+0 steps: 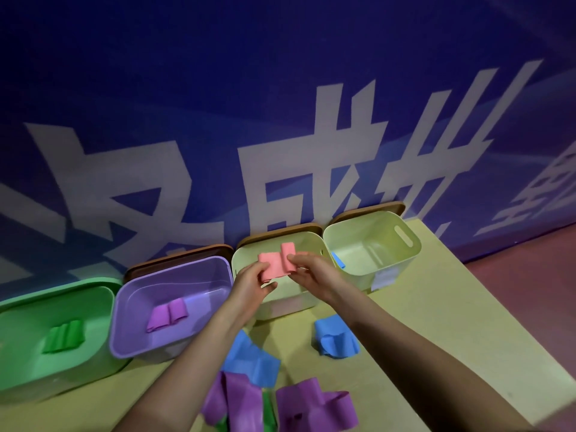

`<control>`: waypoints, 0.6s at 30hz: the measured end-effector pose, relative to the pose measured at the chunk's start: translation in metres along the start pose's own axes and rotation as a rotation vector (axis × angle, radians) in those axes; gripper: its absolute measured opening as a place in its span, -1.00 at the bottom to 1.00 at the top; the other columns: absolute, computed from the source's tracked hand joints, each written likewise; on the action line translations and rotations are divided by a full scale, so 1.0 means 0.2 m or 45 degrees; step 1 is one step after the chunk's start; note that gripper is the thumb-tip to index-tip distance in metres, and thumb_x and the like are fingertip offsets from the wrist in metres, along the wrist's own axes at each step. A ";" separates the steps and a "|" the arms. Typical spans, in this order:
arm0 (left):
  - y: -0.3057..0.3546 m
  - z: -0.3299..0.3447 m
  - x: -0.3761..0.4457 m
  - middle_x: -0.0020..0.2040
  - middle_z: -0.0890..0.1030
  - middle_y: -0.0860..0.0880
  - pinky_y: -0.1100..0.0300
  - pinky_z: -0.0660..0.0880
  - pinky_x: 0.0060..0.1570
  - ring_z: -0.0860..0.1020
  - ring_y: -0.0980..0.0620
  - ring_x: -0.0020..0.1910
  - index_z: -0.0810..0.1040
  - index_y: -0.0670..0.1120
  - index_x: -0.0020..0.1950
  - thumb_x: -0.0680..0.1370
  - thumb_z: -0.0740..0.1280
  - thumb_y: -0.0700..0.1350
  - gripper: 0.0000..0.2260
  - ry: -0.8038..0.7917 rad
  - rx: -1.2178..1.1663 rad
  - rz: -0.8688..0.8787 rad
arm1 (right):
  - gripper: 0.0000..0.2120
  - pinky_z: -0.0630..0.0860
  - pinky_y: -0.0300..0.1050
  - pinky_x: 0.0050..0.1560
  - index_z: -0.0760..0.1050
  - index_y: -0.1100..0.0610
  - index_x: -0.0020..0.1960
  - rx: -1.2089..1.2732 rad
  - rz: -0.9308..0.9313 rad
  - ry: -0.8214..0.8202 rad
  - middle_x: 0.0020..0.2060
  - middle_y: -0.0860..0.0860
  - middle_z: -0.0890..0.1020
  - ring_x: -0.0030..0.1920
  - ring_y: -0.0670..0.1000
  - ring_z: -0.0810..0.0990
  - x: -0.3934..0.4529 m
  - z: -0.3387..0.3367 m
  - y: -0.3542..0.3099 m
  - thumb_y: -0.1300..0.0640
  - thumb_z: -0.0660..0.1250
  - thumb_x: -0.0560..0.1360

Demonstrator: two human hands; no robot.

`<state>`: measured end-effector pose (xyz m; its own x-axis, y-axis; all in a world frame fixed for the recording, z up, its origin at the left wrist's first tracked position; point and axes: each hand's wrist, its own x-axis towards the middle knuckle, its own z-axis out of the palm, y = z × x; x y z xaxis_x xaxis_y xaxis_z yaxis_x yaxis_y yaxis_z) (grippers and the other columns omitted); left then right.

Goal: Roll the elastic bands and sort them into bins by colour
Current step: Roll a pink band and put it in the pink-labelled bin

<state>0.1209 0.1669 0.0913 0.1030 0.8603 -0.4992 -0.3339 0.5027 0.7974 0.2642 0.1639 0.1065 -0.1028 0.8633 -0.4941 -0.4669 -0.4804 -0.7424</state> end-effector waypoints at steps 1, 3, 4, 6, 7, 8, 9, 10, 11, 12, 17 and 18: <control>0.00 -0.01 -0.02 -0.06 0.45 -0.16 0.22 0.48 -0.23 0.44 0.01 -0.13 0.47 -0.15 -0.06 0.61 0.14 -0.26 -0.86 -0.001 -0.018 -0.004 | -0.88 0.56 -0.28 -0.27 0.48 0.23 -0.15 -0.054 -0.034 0.024 -0.39 0.06 0.59 -0.35 -0.06 0.60 -0.02 0.02 0.00 0.37 0.24 0.53; 0.00 0.00 -0.06 -0.09 0.48 -0.14 0.22 0.44 -0.25 0.44 0.04 -0.15 0.48 -0.14 -0.09 0.60 0.13 -0.27 -0.83 0.005 -0.071 -0.004 | -0.87 0.54 -0.29 -0.30 0.46 0.24 -0.18 -0.137 -0.099 0.056 -0.42 0.06 0.55 -0.36 -0.06 0.57 -0.06 0.04 0.01 0.38 0.26 0.52; 0.00 0.00 -0.08 -0.11 0.49 -0.13 0.22 0.42 -0.24 0.44 0.04 -0.16 0.48 -0.13 -0.09 0.60 0.13 -0.27 -0.83 0.004 -0.084 -0.002 | -0.87 0.53 -0.29 -0.32 0.46 0.24 -0.18 -0.161 -0.131 0.076 -0.43 0.06 0.53 -0.38 -0.07 0.56 -0.08 0.05 0.01 0.39 0.26 0.52; 0.01 -0.01 -0.12 -0.14 0.51 -0.12 0.24 0.40 -0.27 0.43 0.05 -0.18 0.50 -0.14 -0.07 0.60 0.13 -0.30 -0.82 -0.021 -0.098 0.010 | -0.91 0.54 -0.30 -0.31 0.47 0.26 -0.16 -0.205 -0.178 0.115 -0.40 0.08 0.50 -0.38 -0.06 0.55 -0.11 0.05 0.02 0.38 0.28 0.51; 0.01 -0.01 -0.14 -0.15 0.51 -0.12 0.27 0.41 -0.32 0.42 0.05 -0.21 0.51 -0.16 -0.05 0.60 0.13 -0.31 -0.82 -0.049 -0.123 0.016 | -0.94 0.55 -0.30 -0.29 0.47 0.27 -0.12 -0.209 -0.189 0.133 -0.38 0.09 0.49 -0.37 -0.06 0.55 -0.13 0.05 0.02 0.38 0.29 0.50; 0.01 -0.01 -0.16 -0.16 0.50 -0.13 0.30 0.41 -0.36 0.41 0.05 -0.23 0.52 -0.19 -0.02 0.59 0.13 -0.33 -0.82 -0.078 -0.162 0.019 | -0.96 0.55 -0.30 -0.29 0.47 0.29 -0.08 -0.197 -0.201 0.149 -0.37 0.10 0.49 -0.38 -0.06 0.55 -0.14 0.05 0.02 0.38 0.30 0.50; 0.01 -0.01 -0.18 -0.16 0.51 -0.14 0.31 0.43 -0.37 0.41 0.04 -0.25 0.52 -0.22 0.01 0.59 0.14 -0.35 -0.83 -0.103 -0.196 0.021 | -0.94 0.55 -0.31 -0.31 0.47 0.30 -0.04 -0.184 -0.211 0.165 -0.37 0.10 0.50 -0.40 -0.07 0.55 -0.16 0.04 0.03 0.38 0.31 0.49; 0.00 -0.01 -0.20 -0.16 0.52 -0.15 0.30 0.44 -0.33 0.42 0.04 -0.24 0.52 -0.24 0.05 0.59 0.15 -0.35 -0.83 -0.123 -0.209 0.028 | -0.93 0.54 -0.31 -0.32 0.47 0.30 -0.03 -0.170 -0.218 0.171 -0.38 0.09 0.51 -0.41 -0.08 0.56 -0.17 0.04 0.03 0.38 0.31 0.49; 0.00 0.00 -0.21 -0.15 0.55 -0.15 0.28 0.46 -0.28 0.45 0.04 -0.22 0.52 -0.25 0.08 0.59 0.17 -0.35 -0.84 -0.136 -0.209 0.034 | -0.93 0.53 -0.31 -0.33 0.47 0.30 -0.04 -0.167 -0.219 0.177 -0.38 0.09 0.51 -0.42 -0.08 0.56 -0.18 0.03 0.04 0.38 0.32 0.49; -0.01 0.01 -0.22 -0.15 0.57 -0.15 0.26 0.46 -0.23 0.46 0.04 -0.20 0.53 -0.26 0.09 0.59 0.18 -0.34 -0.84 -0.148 -0.202 0.043 | -0.95 0.52 -0.32 -0.34 0.48 0.28 -0.06 -0.164 -0.221 0.177 -0.38 0.09 0.52 -0.41 -0.08 0.56 -0.20 0.03 0.04 0.38 0.32 0.49; -0.07 0.05 -0.27 -0.18 0.61 -0.09 0.23 0.44 -0.16 0.49 0.04 -0.20 0.59 -0.23 0.11 0.59 0.23 -0.27 -0.82 -0.160 -0.099 0.089 | -0.96 0.47 -0.35 -0.42 0.47 0.29 -0.09 -0.153 -0.220 0.198 -0.49 0.03 0.51 -0.51 -0.13 0.53 -0.25 0.01 0.07 0.38 0.29 0.51; -0.08 0.06 -0.27 -0.19 0.62 -0.09 0.25 0.45 -0.16 0.50 0.06 -0.21 0.59 -0.23 0.11 0.59 0.23 -0.28 -0.82 -0.155 -0.092 0.099 | -0.96 0.47 -0.35 -0.42 0.48 0.29 -0.10 -0.164 -0.216 0.205 -0.45 0.05 0.51 -0.50 -0.12 0.53 -0.26 0.00 0.07 0.38 0.29 0.51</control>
<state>0.1326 0.1131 0.1106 0.1856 0.9026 -0.3885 -0.4117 0.4304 0.8033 0.2628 0.1126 0.1221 0.1134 0.9025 -0.4154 -0.3488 -0.3553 -0.8672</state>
